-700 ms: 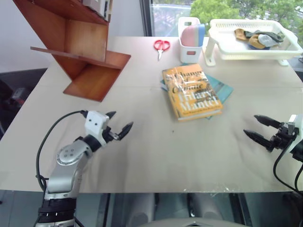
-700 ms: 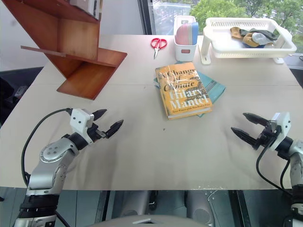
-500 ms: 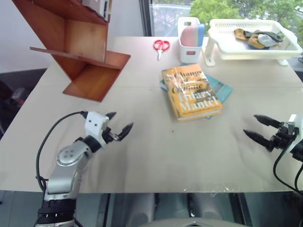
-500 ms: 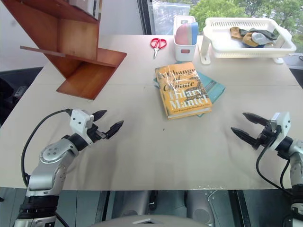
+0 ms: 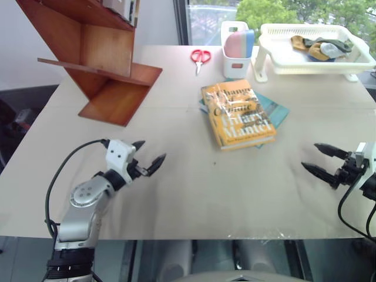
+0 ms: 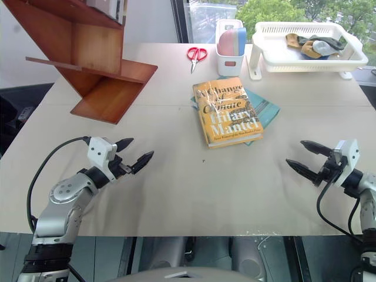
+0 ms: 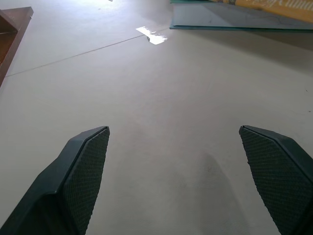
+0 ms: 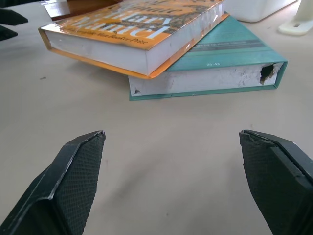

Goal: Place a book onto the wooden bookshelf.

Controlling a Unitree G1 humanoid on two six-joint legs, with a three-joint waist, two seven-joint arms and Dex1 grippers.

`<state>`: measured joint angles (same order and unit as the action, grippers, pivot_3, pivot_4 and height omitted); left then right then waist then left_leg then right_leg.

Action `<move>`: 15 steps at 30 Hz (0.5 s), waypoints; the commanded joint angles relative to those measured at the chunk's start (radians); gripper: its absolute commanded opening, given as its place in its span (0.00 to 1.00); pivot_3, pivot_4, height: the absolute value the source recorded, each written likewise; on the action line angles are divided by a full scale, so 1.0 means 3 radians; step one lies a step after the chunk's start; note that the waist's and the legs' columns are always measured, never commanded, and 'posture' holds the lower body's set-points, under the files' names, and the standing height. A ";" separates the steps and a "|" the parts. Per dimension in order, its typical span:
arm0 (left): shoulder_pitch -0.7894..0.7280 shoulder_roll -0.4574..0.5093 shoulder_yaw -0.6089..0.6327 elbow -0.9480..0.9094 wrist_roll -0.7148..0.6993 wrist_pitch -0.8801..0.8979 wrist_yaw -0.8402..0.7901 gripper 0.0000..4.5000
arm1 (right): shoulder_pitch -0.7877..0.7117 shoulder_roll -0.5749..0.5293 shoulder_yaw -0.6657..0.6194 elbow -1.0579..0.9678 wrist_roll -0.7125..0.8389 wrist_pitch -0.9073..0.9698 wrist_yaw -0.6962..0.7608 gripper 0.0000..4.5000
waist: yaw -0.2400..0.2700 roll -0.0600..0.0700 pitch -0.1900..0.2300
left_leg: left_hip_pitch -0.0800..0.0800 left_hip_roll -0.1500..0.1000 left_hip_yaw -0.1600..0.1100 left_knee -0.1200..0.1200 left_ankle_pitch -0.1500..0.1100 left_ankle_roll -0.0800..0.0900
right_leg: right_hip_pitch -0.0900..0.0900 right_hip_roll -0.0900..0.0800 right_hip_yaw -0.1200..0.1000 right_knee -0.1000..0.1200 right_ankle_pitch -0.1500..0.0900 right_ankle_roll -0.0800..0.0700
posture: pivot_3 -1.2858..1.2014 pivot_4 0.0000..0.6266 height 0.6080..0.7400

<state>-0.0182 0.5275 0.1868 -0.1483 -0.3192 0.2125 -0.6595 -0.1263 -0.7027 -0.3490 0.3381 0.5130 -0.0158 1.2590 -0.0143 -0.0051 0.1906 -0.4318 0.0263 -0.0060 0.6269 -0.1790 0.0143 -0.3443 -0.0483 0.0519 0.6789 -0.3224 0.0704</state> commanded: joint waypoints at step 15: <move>0.0061 0.0271 0.0407 -0.0565 -0.0910 0.0296 -0.0610 0.99 | -0.0467 0.0069 0.0009 -0.0011 -0.0102 0.0299 -0.0719 1.00 | -0.0015 0.0000 0.0000 | 0.0000 0.0002 0.0001 -0.0001 0.0000 0.0000 | -0.0001 0.0000 0.0000 0.0001 0.0000 0.0000 | 0.52 0.24 1.00</move>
<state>-0.0048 0.5713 0.2478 -0.2528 -0.5145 0.2828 -0.7864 -0.2346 -0.6861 -0.3312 0.3518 0.4682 0.0584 1.0779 -0.0189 -0.0052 0.1907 -0.4316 0.0274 -0.0054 0.6265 -0.1790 0.0142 -0.3447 -0.0479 0.0521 0.6793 -0.3225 0.0701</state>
